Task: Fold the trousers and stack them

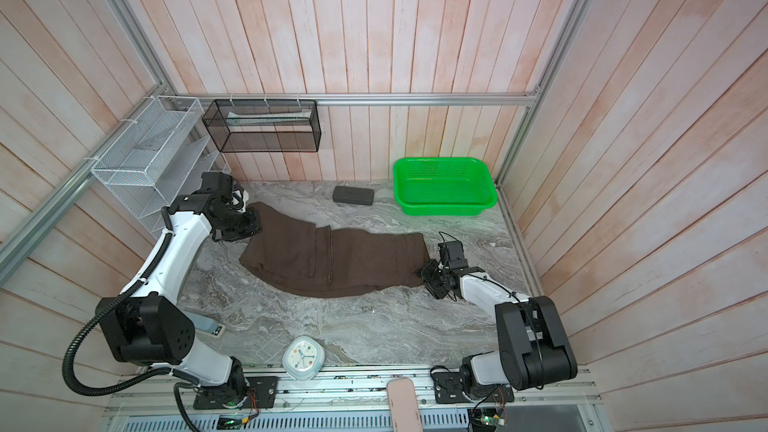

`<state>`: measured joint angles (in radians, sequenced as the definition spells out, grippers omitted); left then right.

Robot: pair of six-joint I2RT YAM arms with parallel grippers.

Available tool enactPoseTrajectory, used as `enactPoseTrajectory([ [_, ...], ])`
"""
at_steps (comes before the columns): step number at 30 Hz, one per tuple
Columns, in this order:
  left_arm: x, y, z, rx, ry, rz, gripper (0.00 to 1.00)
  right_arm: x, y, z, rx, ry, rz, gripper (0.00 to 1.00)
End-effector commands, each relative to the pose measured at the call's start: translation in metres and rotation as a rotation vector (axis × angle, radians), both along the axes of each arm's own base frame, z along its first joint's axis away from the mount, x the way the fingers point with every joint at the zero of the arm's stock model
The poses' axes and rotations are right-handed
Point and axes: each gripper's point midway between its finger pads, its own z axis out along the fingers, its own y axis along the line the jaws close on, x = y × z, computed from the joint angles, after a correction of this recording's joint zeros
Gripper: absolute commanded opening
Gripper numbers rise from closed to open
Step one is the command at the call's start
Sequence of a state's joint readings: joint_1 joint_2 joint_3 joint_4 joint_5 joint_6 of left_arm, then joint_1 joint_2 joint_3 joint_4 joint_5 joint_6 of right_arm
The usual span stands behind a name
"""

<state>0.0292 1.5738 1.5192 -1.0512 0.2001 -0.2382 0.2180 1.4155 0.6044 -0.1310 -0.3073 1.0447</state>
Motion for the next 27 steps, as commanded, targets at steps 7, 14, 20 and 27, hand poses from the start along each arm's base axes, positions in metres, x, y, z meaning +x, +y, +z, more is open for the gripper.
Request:
enactPoseTrajectory([
  [7,-0.001,0.011,0.015,0.014,-0.064,0.008,0.0,0.027,0.009,0.02,0.043,-0.064,-0.045,0.1],
  [14,-0.003,0.018,0.013,0.022,-0.062,0.023,0.0,0.068,0.005,0.11,-0.115,-0.269,0.035,0.0],
  [20,-0.003,0.02,0.013,0.023,-0.061,0.025,0.0,0.085,-0.004,0.098,-0.214,-0.282,0.081,0.0],
  [27,-0.005,0.024,0.021,0.04,-0.067,0.031,0.0,0.079,-0.018,0.032,-0.261,-0.179,0.116,0.0],
])
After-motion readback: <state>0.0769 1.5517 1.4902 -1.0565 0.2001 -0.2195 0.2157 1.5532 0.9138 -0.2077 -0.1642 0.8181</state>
